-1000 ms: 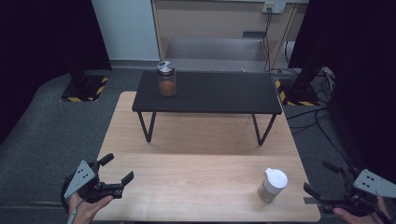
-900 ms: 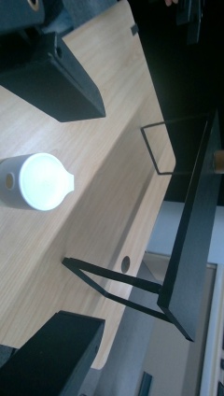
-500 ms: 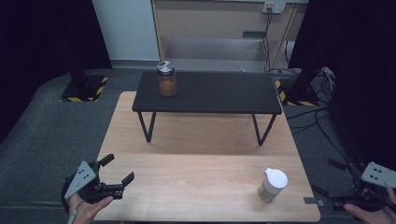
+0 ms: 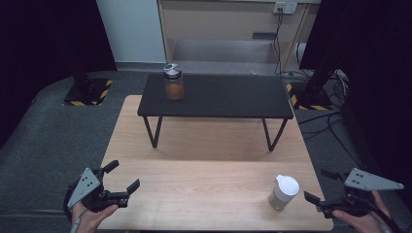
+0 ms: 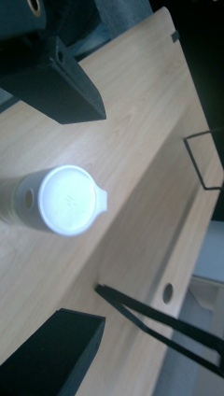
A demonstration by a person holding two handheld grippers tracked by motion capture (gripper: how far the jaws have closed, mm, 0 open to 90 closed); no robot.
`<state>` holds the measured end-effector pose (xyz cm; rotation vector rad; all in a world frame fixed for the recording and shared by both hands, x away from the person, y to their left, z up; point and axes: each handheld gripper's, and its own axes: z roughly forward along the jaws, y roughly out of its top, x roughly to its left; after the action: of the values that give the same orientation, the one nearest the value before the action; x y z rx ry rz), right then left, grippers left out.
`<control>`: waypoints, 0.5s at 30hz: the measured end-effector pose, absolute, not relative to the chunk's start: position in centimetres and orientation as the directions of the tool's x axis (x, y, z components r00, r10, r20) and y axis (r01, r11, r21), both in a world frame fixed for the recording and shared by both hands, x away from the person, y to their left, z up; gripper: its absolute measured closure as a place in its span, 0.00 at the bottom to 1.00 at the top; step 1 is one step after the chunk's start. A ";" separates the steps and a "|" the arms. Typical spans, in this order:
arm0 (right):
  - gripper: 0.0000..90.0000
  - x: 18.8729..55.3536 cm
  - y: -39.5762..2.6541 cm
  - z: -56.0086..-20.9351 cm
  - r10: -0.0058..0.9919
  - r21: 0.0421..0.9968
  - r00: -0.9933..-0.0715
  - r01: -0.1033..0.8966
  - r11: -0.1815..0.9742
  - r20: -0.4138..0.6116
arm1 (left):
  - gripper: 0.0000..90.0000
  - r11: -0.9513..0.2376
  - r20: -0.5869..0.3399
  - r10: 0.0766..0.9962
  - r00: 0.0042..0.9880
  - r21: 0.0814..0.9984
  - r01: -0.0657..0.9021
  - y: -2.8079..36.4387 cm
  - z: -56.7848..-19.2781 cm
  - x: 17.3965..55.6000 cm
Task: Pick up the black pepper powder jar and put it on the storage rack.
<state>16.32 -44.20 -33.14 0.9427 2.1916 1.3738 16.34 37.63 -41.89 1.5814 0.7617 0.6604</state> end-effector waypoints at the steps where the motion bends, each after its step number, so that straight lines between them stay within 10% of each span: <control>1: 0.04 16.5 -43.9 -33.3 0.714 0.891 -0.700 0.338 0.304 0.022 | 0.00 -0.085 -0.003 0.781 0.625 0.990 0.111 37.6 -41.9 16.4; 15: 0.06 18.8 -40.9 -36.7 0.709 0.855 -0.704 0.390 0.340 0.040 | 0.00 -0.090 0.002 0.781 0.625 0.990 0.110 37.6 -41.8 16.3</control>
<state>18.83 -40.86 -36.70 0.9743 2.2699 1.3060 16.32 37.59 -41.84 1.5861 0.7608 0.6615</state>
